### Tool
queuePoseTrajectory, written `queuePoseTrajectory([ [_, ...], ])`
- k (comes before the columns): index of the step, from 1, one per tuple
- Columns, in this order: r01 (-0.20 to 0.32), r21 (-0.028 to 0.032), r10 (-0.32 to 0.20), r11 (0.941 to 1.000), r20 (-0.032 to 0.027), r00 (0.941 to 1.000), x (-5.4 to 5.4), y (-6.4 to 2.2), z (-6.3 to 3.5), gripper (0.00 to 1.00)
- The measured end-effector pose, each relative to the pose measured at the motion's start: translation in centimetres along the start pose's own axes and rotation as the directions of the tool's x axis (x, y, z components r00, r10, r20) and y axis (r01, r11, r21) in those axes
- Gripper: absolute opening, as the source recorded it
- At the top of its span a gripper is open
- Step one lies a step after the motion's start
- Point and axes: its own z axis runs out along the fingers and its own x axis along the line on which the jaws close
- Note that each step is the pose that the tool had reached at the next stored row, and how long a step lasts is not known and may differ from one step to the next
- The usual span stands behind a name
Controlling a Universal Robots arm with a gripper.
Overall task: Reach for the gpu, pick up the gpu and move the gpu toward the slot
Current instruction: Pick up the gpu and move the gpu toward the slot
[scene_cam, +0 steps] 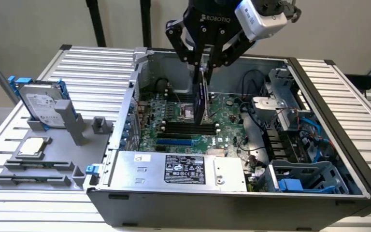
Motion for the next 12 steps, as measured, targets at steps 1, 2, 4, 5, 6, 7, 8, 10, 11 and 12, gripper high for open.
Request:
queuePoseTrajectory([
  [1, 0.002, 0.0009, -0.002, 1.0000, 0.0004, 1.0000, -0.09, 0.13, 0.15, 0.26],
  [2, 0.004, 0.0012, -0.004, 1.0000, 0.0008, 1.0000, -0.18, 0.24, 0.30, 0.26],
  [4, 0.008, 0.0017, -0.008, 1.0000, 0.0016, 1.0000, -0.40, 0.37, 0.51, 0.26],
  [5, 0.010, 0.0018, -0.010, 1.0000, 0.0020, 1.0000, -0.49, 0.41, 0.59, 0.26],
  [6, 0.011, 0.0017, -0.011, 0.9999, 0.0023, 0.9999, -0.55, 0.44, 0.65, 0.26],
  [7, 0.012, 0.0016, -0.012, 0.9999, 0.0024, 0.9999, -0.57, 0.45, 0.68, 0.26],
  [8, 0.012, 0.0016, -0.012, 0.9999, 0.0024, 0.9999, -0.57, 0.45, 0.69, 0.26],
  [10, 0.013, 0.0019, -0.013, 0.9999, 0.0023, 0.9999, -0.57, 0.46, 0.68, 0.26],
  [11, 0.013, 0.0018, -0.013, 0.9999, 0.0023, 0.9999, -0.58, 0.46, 0.68, 0.26],
  [12, 0.013, 0.0019, -0.013, 0.9999, 0.0024, 0.9999, -0.58, 0.46, 0.68, 0.26],
])
